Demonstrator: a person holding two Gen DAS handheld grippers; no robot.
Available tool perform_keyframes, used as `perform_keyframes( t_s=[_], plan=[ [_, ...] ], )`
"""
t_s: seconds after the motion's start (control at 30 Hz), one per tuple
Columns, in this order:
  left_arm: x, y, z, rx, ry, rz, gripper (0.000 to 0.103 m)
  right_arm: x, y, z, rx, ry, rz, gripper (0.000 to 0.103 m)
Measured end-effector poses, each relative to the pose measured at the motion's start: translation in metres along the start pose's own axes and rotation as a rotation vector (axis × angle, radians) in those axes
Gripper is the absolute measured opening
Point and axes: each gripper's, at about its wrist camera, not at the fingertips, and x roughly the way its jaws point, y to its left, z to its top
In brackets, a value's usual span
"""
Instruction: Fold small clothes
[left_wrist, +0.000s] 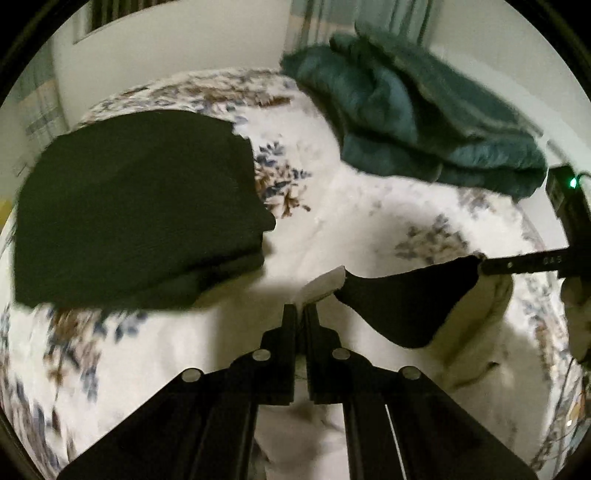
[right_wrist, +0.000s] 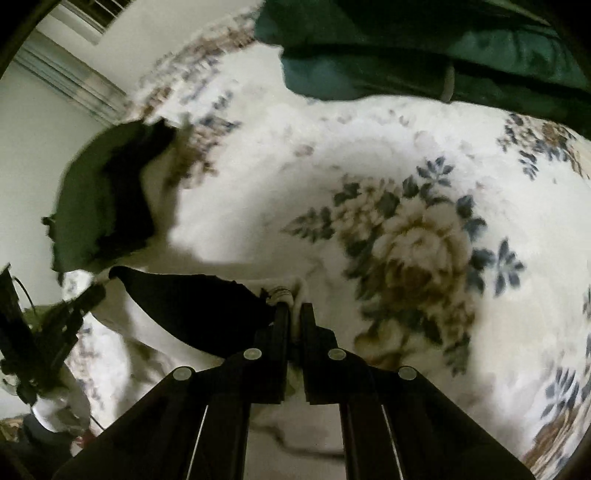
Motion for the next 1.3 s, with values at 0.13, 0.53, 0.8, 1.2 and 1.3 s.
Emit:
perform_keyframes(
  t_s=[0.13, 0.53, 0.8, 1.2, 1.3],
  plan=[
    [-0.05, -0.007, -0.039, -0.09, -0.018, -0.033, 0.002, -0.033, 0.019, -0.047, -0.015, -0.033, 0.053, 0.006],
    [-0.085, 0.012, -0.202, -0.431, 0.246, -0.087, 0.006, -0.016, -0.025, -0.216, 0.057, 0.2, 0.03, 0.019],
    [-0.096, 0.058, -0.208, -0.737, 0.183, -0.173, 0.048, -0.032, -0.085, -0.245, 0.437, 0.192, 0.169, 0.054],
    [-0.03, 0.03, -0.165, -0.716, 0.176, -0.21, 0.002, 0.001, -0.088, -0.221, 0.681, 0.091, 0.299, 0.009],
    [-0.062, 0.025, -0.158, -0.734, 0.102, -0.242, 0.002, -0.022, -0.086, -0.213, 0.683, 0.023, 0.304, 0.009]
  ],
)
